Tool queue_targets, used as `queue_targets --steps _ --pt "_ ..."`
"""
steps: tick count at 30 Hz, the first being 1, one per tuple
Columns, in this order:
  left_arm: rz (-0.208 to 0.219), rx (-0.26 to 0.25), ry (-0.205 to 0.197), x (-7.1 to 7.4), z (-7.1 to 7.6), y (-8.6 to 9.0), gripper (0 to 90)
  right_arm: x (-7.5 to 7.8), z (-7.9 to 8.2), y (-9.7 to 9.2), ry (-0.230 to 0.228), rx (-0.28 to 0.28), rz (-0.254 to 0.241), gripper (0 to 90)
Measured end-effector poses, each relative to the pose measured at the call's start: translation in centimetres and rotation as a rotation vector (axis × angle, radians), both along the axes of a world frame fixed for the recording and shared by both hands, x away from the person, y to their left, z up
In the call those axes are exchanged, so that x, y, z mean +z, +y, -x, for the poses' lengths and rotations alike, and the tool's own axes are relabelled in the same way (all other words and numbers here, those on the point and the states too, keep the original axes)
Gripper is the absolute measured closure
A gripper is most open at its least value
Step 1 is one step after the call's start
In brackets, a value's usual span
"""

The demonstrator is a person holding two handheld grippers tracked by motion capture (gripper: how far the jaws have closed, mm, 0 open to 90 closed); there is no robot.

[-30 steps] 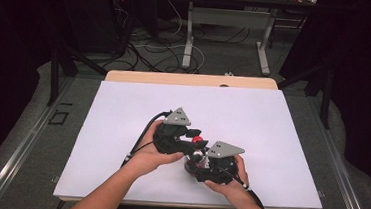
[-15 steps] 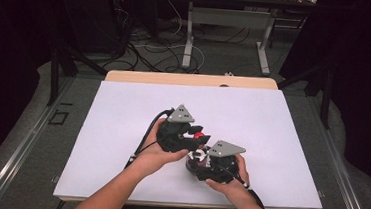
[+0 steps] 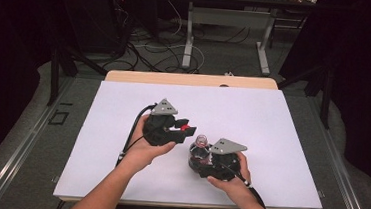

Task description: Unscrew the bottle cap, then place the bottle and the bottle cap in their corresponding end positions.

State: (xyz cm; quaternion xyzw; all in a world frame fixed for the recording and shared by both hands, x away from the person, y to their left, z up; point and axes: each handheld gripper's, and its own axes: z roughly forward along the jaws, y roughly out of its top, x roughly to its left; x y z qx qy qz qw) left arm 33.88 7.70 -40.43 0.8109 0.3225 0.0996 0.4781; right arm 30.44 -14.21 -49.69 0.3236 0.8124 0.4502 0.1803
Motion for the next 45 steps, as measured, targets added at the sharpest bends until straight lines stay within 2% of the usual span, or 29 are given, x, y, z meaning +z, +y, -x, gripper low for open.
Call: queue_targets --steps 5,7,8,10,13,17,20,28,31,37,40,43,45 --pt "-0.001 0.038 0.012 -0.8 -0.3 1.6 61.0 0.0 -0.7 -0.3 -0.007 -0.023 -0.004 30.2" --pt "-0.004 0.055 0.013 -1.2 -0.4 2.2 61.0 0.1 -1.2 -0.5 -0.014 -0.031 0.011 30.2" --pt "-0.003 0.058 0.022 -1.3 -0.4 2.6 61.0 0.0 -1.5 -0.5 -0.031 -0.042 -0.002 30.2" --pt "-0.001 0.077 0.024 -1.7 -0.5 3.1 61.0 0.0 -2.0 -0.7 -0.02 -0.058 -0.008 30.2" --pt "0.01 0.1 0.031 -2.3 -0.7 3.9 61.0 0.1 -3.0 -0.8 -0.015 -0.074 -0.01 30.2" --pt "0.013 0.126 0.042 -3.1 -0.9 4.9 61.0 0.5 -4.3 -0.8 -0.039 -0.096 -0.007 30.2" --pt "0.02 0.142 0.052 -3.7 -0.9 5.5 61.0 0.9 -5.5 -0.7 -0.037 -0.119 -0.007 30.2" --pt "0.025 0.169 0.075 -4.7 -1.2 6.7 61.0 1.5 -9.0 -0.1 -0.036 -0.177 -0.023 30.2" --pt "0.025 0.183 0.074 -4.9 -1.2 7.0 61.0 1.5 -10.1 0.2 -0.026 -0.196 -0.049 30.1" --pt "0.028 0.197 0.07 -5.4 -1.2 7.4 61.0 1.2 -11.8 1.3 -0.043 -0.212 -0.024 30.2" --pt "0.031 0.196 0.08 -5.5 -1.2 7.7 61.1 0.9 -12.6 1.8 -0.049 -0.22 -0.025 30.2" --pt "0.035 0.208 0.063 -5.6 -1.2 7.8 61.0 0.7 -13.3 2.3 -0.057 -0.218 -0.02 30.2" --pt "0.031 0.202 0.071 -5.7 -1.2 7.9 61.1 0.6 -13.5 2.8 -0.056 -0.218 -0.02 30.1"
